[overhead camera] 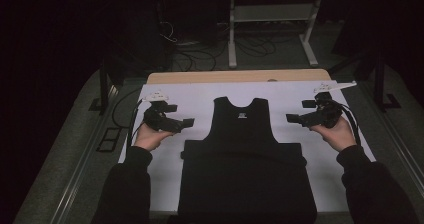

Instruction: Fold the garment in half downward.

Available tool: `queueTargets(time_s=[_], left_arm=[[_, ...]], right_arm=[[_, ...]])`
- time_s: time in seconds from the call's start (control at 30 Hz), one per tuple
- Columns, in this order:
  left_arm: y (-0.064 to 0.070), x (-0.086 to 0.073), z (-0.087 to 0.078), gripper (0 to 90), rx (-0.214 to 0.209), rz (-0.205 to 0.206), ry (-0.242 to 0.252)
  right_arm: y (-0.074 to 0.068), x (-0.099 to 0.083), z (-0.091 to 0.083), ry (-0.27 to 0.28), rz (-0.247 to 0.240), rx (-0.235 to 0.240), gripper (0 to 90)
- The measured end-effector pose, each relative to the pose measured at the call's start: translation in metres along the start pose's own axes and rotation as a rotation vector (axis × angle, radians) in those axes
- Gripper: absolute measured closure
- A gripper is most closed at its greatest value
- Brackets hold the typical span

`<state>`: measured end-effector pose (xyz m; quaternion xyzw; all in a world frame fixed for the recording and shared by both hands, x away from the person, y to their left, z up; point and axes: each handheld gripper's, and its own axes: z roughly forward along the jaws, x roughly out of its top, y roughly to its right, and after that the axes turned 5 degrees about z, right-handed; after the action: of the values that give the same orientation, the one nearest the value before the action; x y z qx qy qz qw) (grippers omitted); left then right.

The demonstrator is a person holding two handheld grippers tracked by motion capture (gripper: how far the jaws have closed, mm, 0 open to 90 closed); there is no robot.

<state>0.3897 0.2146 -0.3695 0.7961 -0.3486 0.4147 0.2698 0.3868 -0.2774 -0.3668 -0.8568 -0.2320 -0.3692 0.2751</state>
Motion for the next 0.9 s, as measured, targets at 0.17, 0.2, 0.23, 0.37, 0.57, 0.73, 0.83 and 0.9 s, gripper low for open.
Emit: queueTargets(time_s=[0.17, 0.2, 0.23, 0.37, 0.57, 0.73, 0.83, 0.9], left_arm=[[-0.001, 0.007, 0.006, 0.0, 0.000, 0.001, -0.008], [-0.002, 0.008, 0.008, 0.0, -0.001, 0.005, -0.013], [-0.003, 0.009, 0.009, 0.0, 0.001, -0.002, -0.015], [-0.006, 0.013, 0.014, 0.0, -0.002, -0.008, -0.013], [-0.008, 0.020, 0.023, 0.0, -0.013, -0.006, -0.022], [-0.010, 0.024, 0.032, 0.0, -0.012, -0.011, -0.039], [-0.013, 0.024, 0.038, 0.0, -0.021, -0.023, -0.042], [-0.015, 0.023, 0.041, 0.0, -0.014, -0.031, -0.052]], right_arm=[[0.001, 0.007, 0.001, -0.005, 0.000, 0.001, 0.0], [0.002, 0.008, 0.002, -0.008, -0.001, 0.000, 0.0], [0.002, 0.009, 0.003, -0.011, -0.004, -0.003, 0.0], [0.004, 0.014, 0.009, -0.022, -0.004, -0.008, 0.0], [0.008, 0.020, 0.016, -0.037, -0.009, -0.009, 0.0], [0.011, 0.024, 0.023, -0.050, -0.003, -0.012, 0.0], [0.013, 0.025, 0.027, -0.053, 0.000, -0.012, 0.0], [0.016, 0.025, 0.029, -0.051, 0.007, -0.011, 0.0]])
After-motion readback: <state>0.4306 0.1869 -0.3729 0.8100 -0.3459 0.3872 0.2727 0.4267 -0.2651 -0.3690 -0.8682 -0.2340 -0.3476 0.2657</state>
